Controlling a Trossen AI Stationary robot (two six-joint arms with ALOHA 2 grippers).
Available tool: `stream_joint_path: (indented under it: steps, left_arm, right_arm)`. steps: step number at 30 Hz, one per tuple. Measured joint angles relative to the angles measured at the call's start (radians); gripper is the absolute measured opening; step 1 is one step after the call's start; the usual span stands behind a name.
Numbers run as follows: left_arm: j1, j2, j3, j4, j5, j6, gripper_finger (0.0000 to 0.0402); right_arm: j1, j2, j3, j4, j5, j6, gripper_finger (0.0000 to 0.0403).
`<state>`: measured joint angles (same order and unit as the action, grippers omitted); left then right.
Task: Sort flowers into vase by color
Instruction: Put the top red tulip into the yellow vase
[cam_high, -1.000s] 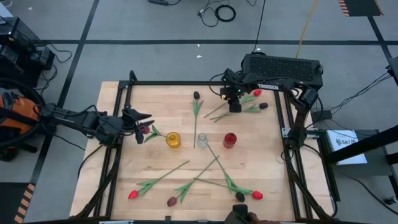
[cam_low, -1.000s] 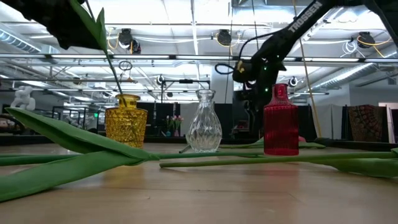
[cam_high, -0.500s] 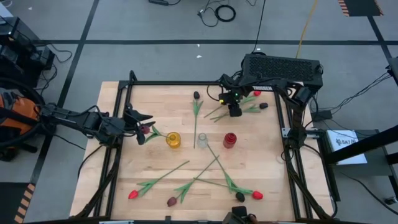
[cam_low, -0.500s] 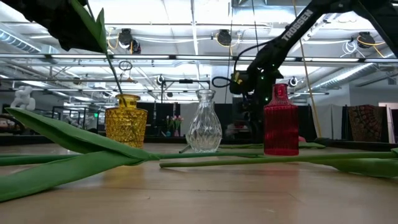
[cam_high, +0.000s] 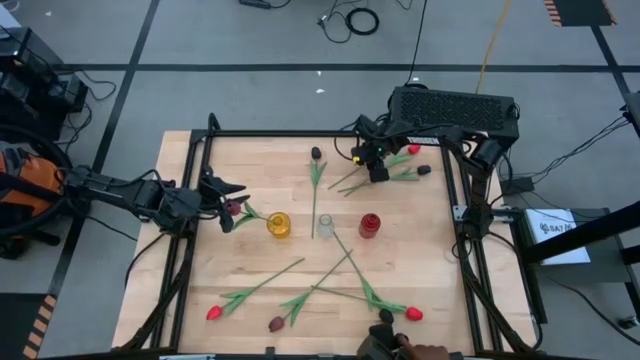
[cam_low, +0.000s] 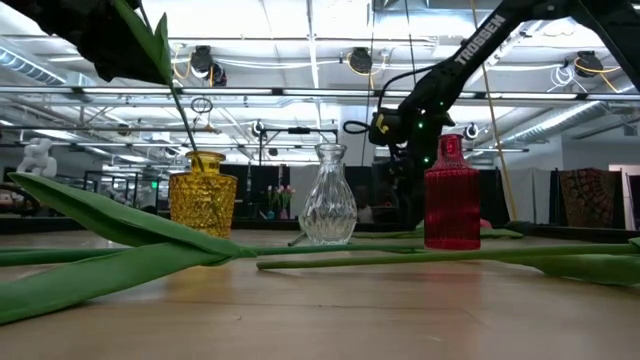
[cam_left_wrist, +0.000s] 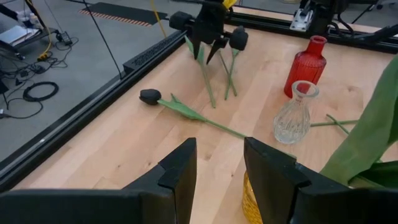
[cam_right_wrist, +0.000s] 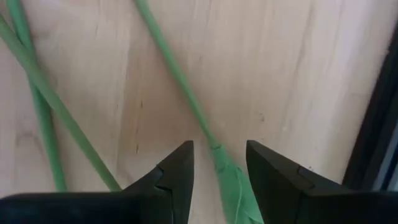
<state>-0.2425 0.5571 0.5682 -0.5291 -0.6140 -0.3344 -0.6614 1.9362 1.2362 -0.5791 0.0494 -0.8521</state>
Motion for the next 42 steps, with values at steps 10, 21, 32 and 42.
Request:
stream_joint_path:
  steps: [10,21,32,42]
  left_arm:
    - [0.0,0.0,0.0,0.0,0.0,0.0,0.014]
    - [0.0,0.0,0.0,-0.001,0.0,0.0,0.014]
    - [0.0,0.0,0.0,-0.002,0.0,0.001,0.014]
    - [0.0,0.007,0.0,0.036,0.001,0.01,0.014]
  right_arm:
    - [-0.017,0.037,0.004,0.003,-0.013,-0.023,0.0131]
    - [-0.008,0.032,0.002,-0.006,-0.03,-0.017,0.0008]
    - [0.07,-0.011,-0.003,-0.038,0.048,0.025,0.0002]
    - [0.164,-0.216,-0.002,-0.142,0.068,0.196,0.0002]
